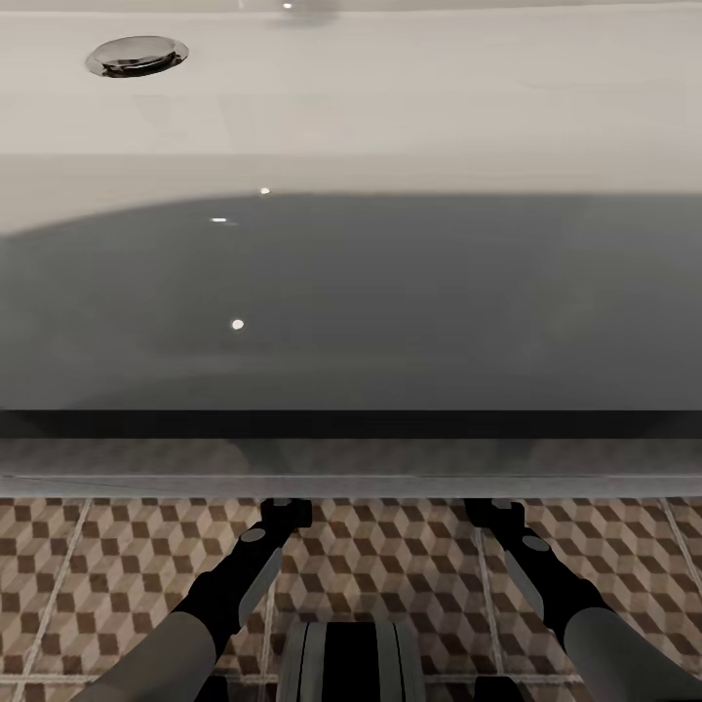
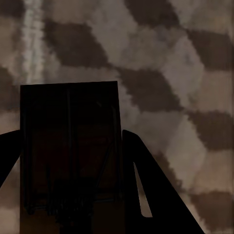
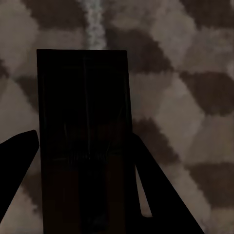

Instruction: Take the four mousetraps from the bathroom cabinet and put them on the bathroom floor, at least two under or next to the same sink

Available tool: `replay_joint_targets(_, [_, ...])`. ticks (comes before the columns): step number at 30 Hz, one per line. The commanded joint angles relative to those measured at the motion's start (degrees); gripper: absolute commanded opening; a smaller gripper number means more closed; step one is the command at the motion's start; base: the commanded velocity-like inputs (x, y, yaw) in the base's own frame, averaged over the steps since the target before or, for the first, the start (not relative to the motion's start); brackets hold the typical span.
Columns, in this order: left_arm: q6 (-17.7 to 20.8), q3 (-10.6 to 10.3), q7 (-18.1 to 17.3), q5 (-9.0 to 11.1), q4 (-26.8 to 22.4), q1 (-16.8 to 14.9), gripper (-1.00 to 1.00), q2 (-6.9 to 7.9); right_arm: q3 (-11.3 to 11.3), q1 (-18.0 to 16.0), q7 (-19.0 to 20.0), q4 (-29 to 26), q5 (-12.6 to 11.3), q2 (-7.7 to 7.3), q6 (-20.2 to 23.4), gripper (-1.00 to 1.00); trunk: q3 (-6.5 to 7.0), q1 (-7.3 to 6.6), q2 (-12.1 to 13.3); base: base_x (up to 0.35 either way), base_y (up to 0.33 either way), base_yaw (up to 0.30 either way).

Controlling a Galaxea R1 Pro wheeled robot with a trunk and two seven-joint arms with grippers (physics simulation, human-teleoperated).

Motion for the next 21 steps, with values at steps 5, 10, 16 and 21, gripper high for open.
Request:
replay_joint_targets(5, [-0.03, -0.02, -0.03, -0.09, -0.09, 0.0, -1.0, 0.03, 0.0, 0.0, -0.01, 0.01, 0.0, 0.0, 0.0, -1.0, 0.0, 0.0, 0.0, 0.0, 0.0, 0.0])
replay_joint_targets(10, [-0.04, -0.03, -0.61, -0.08, -0.16, 0.0, -1.0, 0.07, 0.0, 0.0, -0.01, 0.01, 0.0, 0.0, 0.0, -1.0, 0.0, 0.0, 0.0, 0.0, 0.0, 0.0])
replay_joint_targets(16, [0.08, 0.01, -1.64, -0.19, -0.26, -0.13, -1.0, 0.13, 0.0, 0.0, -0.01, 0.0, 0.02, -0.02, 0.0, -1.0, 0.0, 0.0, 0.0, 0.0, 0.0, 0.0])
replay_joint_targets(21, [-0.01, -0.01, -1.79, -0.16, -0.58, -0.17, -1.0, 0.11, 0.0, 0.0, -0.01, 0.0, 0.0, 0.0, 0.0, -1.0, 0.0, 0.0, 0.0, 0.0, 0.0, 0.0])
